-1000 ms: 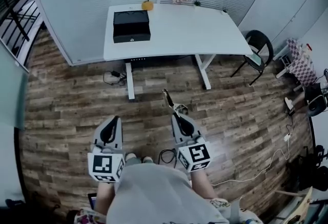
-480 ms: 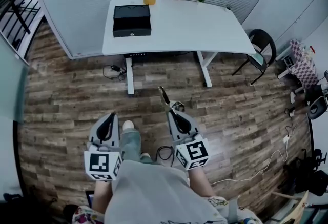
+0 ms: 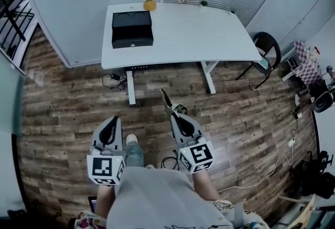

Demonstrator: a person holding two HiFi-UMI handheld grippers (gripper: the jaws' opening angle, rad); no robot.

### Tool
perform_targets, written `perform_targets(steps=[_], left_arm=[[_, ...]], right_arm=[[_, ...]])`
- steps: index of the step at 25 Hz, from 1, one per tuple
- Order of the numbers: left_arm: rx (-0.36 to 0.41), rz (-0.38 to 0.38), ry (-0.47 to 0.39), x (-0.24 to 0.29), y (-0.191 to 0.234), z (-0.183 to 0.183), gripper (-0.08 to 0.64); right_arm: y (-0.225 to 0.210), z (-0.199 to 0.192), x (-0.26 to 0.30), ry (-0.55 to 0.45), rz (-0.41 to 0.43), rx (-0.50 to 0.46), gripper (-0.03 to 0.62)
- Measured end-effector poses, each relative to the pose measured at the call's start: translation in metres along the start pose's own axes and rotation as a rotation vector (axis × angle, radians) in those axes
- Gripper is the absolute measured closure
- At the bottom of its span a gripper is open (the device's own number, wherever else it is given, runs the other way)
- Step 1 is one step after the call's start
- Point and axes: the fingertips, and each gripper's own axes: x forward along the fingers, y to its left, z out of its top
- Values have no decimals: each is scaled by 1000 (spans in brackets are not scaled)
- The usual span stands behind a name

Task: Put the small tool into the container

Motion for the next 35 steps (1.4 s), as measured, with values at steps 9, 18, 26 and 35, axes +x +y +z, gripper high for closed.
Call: perform_targets(steps=[9,18,26,35], left_arm=[[-4,-29,-15,75,66,29,555],[-7,-50,-2,131,131,30,555],[-1,-61,23,142,159,21,554],[-30,-48,49,157,175,13,554]], right_arm=[[-17,28,93,5,-30,-3,591],[-24,30,172,29,-66,7,591],[-20,26,196,62,-83,20,591],[-30,25,217,83,-92,19,591]])
